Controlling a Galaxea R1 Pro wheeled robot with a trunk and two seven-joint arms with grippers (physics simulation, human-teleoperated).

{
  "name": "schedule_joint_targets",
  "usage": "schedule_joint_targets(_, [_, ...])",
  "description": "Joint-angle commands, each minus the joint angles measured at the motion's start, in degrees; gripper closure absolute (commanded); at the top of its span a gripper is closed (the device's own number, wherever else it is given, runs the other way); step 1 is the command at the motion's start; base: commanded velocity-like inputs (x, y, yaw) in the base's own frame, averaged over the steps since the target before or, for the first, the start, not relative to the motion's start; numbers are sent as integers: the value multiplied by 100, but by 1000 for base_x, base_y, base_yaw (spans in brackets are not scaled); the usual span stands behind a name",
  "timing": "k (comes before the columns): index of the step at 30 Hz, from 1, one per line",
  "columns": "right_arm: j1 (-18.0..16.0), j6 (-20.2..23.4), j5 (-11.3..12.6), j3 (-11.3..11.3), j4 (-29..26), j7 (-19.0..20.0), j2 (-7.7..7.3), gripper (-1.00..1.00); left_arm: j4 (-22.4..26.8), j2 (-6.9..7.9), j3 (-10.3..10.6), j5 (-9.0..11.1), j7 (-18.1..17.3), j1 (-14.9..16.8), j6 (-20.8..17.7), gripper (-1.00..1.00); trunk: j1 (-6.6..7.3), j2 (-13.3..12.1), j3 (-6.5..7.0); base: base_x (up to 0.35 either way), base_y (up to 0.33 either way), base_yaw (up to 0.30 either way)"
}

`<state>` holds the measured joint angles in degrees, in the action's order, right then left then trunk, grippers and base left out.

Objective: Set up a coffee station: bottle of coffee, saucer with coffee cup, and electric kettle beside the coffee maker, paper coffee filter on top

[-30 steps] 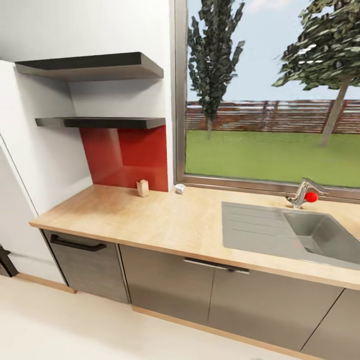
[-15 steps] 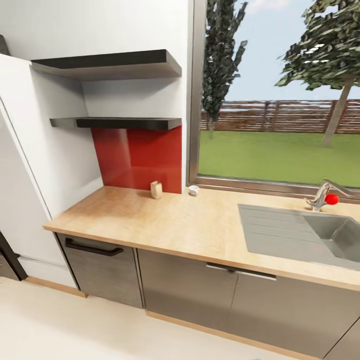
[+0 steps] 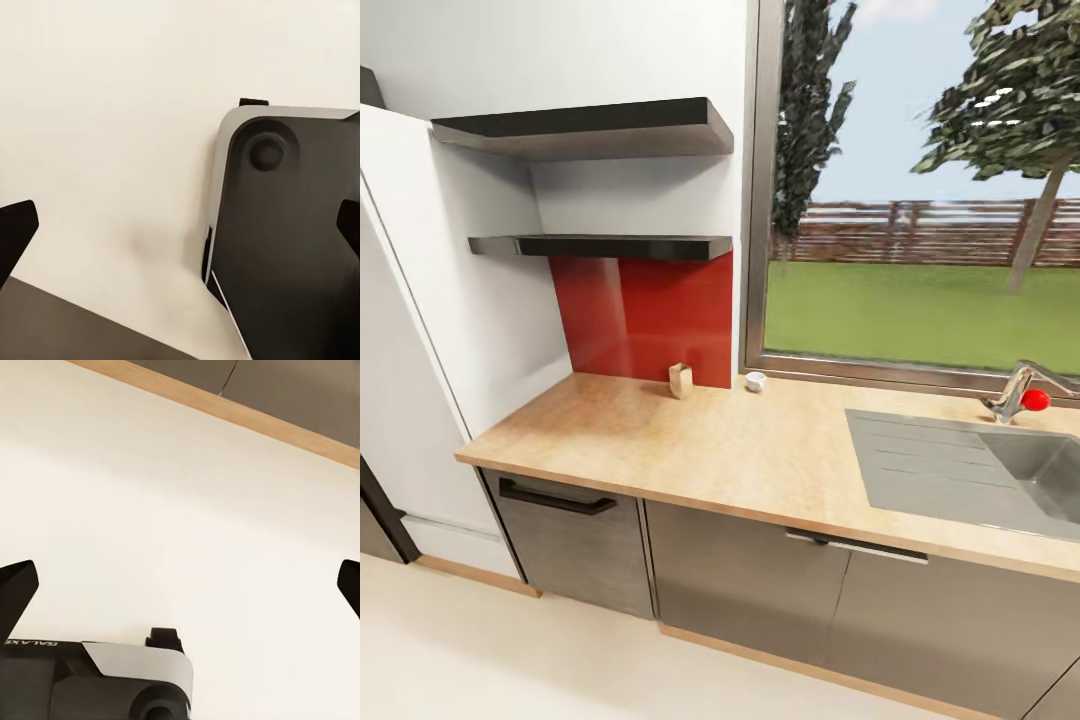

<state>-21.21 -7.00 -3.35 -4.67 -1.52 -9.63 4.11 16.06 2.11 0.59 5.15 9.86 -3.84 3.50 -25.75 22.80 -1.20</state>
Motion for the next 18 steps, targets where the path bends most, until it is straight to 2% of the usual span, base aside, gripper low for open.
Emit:
schedule_joint_targets(1, [-6, -3, -35, -42, 10, -37, -1, -100, 11, 0, 10, 51, 11, -3, 11, -100, -4, 12, -12, 0, 0, -25])
schedule_joint_targets(18, [-6, -3, -28, -34, 6, -30, -6, -100, 9, 38, 13, 48, 16, -12, 12, -100, -4, 12, -12, 0, 0, -247])
